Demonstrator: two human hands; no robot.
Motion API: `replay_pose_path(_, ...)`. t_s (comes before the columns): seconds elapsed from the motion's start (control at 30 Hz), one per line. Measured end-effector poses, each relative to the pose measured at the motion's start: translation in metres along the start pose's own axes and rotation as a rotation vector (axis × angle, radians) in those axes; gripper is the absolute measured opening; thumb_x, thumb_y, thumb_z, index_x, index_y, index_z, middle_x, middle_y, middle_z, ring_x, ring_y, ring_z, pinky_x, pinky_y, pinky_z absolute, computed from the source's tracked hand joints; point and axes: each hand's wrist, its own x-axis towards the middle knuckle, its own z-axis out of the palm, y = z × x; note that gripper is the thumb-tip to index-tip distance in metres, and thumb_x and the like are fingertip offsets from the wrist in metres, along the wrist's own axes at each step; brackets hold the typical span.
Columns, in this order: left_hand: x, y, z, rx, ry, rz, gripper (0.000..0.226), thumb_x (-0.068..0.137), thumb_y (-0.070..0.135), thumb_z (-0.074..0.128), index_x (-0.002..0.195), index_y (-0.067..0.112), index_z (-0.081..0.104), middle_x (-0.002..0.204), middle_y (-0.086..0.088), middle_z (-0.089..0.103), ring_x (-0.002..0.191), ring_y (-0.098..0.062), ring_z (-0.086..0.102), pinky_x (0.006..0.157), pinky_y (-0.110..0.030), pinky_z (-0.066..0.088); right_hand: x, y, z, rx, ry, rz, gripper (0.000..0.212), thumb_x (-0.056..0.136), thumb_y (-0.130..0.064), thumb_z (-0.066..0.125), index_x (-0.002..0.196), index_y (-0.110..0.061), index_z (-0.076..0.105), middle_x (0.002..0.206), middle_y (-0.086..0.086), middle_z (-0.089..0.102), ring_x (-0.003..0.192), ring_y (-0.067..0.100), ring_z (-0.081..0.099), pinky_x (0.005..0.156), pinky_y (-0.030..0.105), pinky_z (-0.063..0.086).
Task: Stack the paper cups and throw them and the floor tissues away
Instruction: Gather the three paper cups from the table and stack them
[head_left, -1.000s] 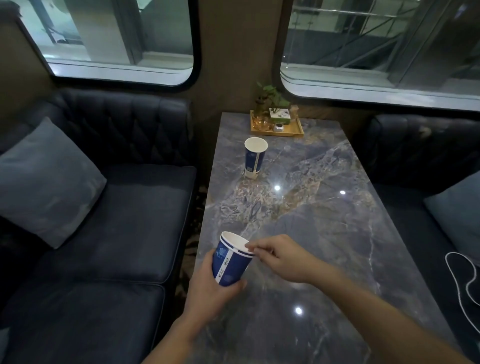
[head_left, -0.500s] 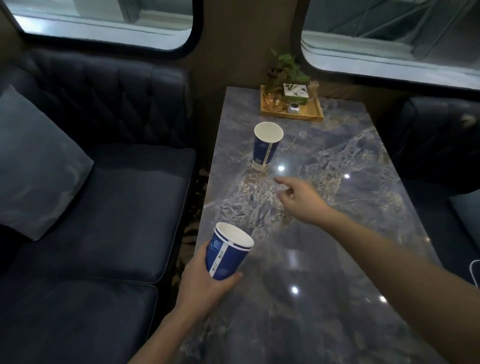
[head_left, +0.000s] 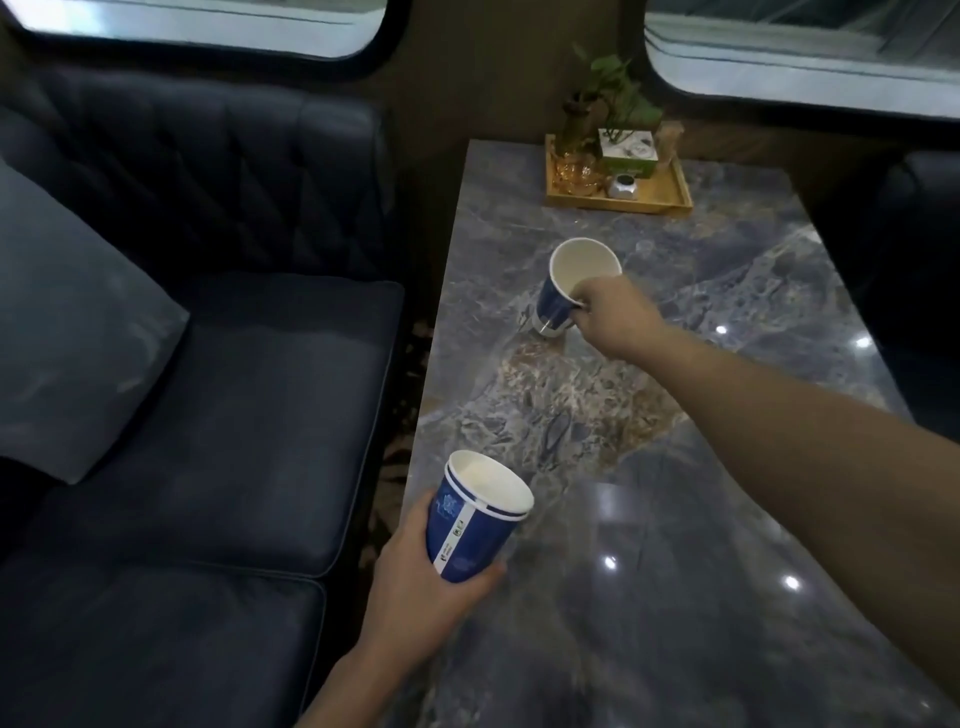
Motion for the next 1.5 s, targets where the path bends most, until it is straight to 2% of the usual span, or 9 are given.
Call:
replay_pose_path(0.07, 0.0, -0.002, 0.001, 0.0, -0.002, -0.006, 0.071, 0.057, 0.034, 0.091, 0.108, 0.06, 0.049, 0.105, 0.028, 0.067, 0.091, 0.001, 0.069, 0.076, -0.028, 0.061, -0.004, 0.005, 0.004, 0.016, 0.014, 0.027, 0.019, 0.089, -0.019, 0.056, 0.096, -0.007, 0.069, 0.095, 0.021, 0.069, 0.087, 0.041, 0.064, 0.072, 0.04, 0.052)
replay_pose_path(0.27, -0.009, -0.001, 0.004, 0.006, 0.002, 0.017, 0.072, 0.055, 0.035, 0.091, 0.111, 0.054, 0.051, 0.103, 0.024, 0.069, 0.089, 0.001, 0.069, 0.075, -0.026, 0.059, -0.036, 0.012, -0.005, 0.065, 0.072, -0.01, 0.019, 0.091, -0.016, 0.054, 0.097, -0.006, 0.068, 0.094, 0.023, 0.069, 0.087, 0.041, 0.061, 0.069, 0.039, 0.048)
replay_pose_path(0.47, -0.039, 0.006, -0.001, 0.019, 0.0, 0.028, 0.083, 0.054, 0.038, 0.09, 0.126, 0.042, 0.05, 0.11, 0.018, 0.07, 0.095, -0.002, 0.069, 0.08, -0.029, 0.06, -0.083, 0.005, -0.035, 0.11, 0.114, -0.037, 0.016, 0.09, -0.016, 0.055, 0.096, -0.009, 0.069, 0.092, 0.021, 0.07, 0.088, 0.04, 0.062, 0.066, 0.034, 0.041)
replay_pose_path(0.67, -0.088, 0.017, -0.01, -0.011, 0.025, 0.043, 0.068, 0.056, 0.031, 0.092, 0.105, 0.054, 0.051, 0.1, 0.03, 0.068, 0.087, 0.004, 0.069, 0.067, -0.017, 0.055, -0.139, -0.014, -0.07, 0.115, 0.133, -0.061, 0.017, 0.091, -0.02, 0.055, 0.099, -0.013, 0.068, 0.093, 0.019, 0.07, 0.088, 0.039, 0.062, 0.071, 0.038, 0.049)
replay_pose_path(0.83, -0.129, 0.021, -0.017, -0.054, 0.064, 0.07, 0.062, 0.054, 0.03, 0.092, 0.1, 0.05, 0.055, 0.097, 0.026, 0.07, 0.081, 0.001, 0.07, 0.07, -0.026, 0.059, -0.197, -0.034, -0.091, 0.119, 0.21, -0.126, 0.015, 0.089, -0.019, 0.057, 0.091, -0.009, 0.068, 0.085, 0.017, 0.072, 0.081, 0.038, 0.063, 0.066, 0.038, 0.048)
replay_pose_path(1.07, -0.175, 0.027, -0.026, -0.091, 0.103, 0.088, 0.063, 0.052, 0.033, 0.092, 0.104, 0.043, 0.058, 0.089, 0.014, 0.074, 0.072, -0.005, 0.071, 0.064, -0.034, 0.06, -0.276, -0.054, -0.109, 0.202, 0.282, -0.184, 0.013, 0.087, -0.02, 0.06, 0.082, -0.01, 0.067, 0.072, 0.012, 0.071, 0.067, 0.031, 0.062, 0.06, 0.041, 0.052)
replay_pose_path(1.2, -0.194, 0.027, -0.035, -0.079, 0.123, 0.103, 0.064, 0.051, 0.032, 0.092, 0.104, 0.044, 0.057, 0.088, 0.019, 0.074, 0.072, 0.001, 0.07, 0.064, -0.028, 0.059, -0.32, -0.066, -0.121, 0.267, 0.325, -0.229, 0.009, 0.087, -0.013, 0.063, 0.08, -0.009, 0.067, 0.062, 0.0, 0.061, 0.058, 0.021, 0.056, 0.056, 0.03, 0.042)
replay_pose_path(1.3, -0.206, 0.023, -0.042, -0.069, 0.118, 0.1, 0.066, 0.053, 0.029, 0.092, 0.109, 0.041, 0.058, 0.09, 0.013, 0.075, 0.073, 0.001, 0.07, 0.065, -0.028, 0.058, -0.355, -0.077, -0.124, 0.293, 0.341, -0.256, 0.007, 0.086, -0.012, 0.064, 0.079, -0.012, 0.066, 0.06, -0.006, 0.055, 0.055, 0.017, 0.054, 0.054, 0.03, 0.043)
replay_pose_path(1.5, -0.229, 0.007, -0.049, -0.082, 0.091, 0.076, 0.067, 0.054, 0.027, 0.089, 0.112, 0.037, 0.058, 0.092, 0.007, 0.075, 0.074, -0.003, 0.071, 0.064, -0.025, 0.056, -0.414, -0.101, -0.12, 0.417, 0.381, -0.24, 0.005, 0.085, -0.008, 0.065, 0.083, -0.01, 0.068, 0.064, 0.01, 0.068, 0.059, 0.025, 0.065, 0.058, 0.038, 0.049)
